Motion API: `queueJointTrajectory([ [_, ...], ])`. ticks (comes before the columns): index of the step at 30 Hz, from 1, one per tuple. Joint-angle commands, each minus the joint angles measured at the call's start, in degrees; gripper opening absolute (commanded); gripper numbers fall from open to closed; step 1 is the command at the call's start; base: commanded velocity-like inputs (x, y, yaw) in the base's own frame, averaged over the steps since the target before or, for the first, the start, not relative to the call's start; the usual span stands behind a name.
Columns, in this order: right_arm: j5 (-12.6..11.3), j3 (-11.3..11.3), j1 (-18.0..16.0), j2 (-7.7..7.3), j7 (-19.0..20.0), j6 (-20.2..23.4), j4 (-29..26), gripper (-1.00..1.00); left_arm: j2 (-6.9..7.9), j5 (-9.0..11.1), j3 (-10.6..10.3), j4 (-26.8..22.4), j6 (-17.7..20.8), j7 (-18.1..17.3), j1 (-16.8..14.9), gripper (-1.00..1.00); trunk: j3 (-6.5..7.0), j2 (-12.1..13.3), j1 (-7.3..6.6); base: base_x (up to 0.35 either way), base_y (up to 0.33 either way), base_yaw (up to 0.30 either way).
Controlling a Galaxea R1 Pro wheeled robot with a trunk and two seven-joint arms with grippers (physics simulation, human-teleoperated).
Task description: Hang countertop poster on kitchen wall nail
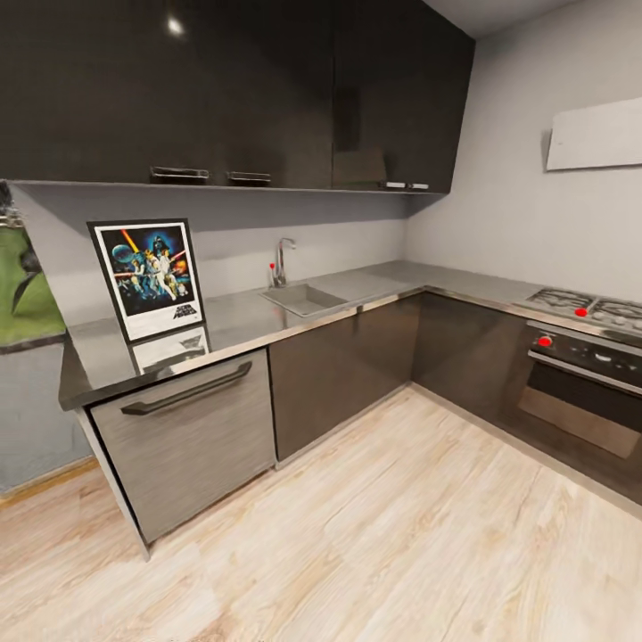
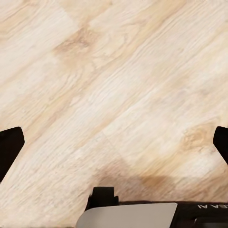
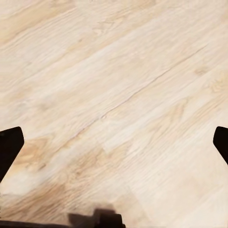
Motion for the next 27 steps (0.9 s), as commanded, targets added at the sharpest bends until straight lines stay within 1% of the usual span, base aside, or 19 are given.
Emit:
queueJointTrajectory([
  [1,0.6,0.0,0.0,-0.01,0.0,-0.1,0.0,1.0,-0.02,0.0,0.1,-0.1,0.0,0.0,0.0,1.0,-0.04,0.0,0.0,0.008,-0.018,0.292],
  [27,0.6,0.0,0.0,0.0,-0.1,-0.1,0.0,1.0,-0.02,0.1,0.1,-0.1,-0.1,0.0,0.0,1.0,-0.04,0.0,0.0,0.001,-0.002,0.292],
])
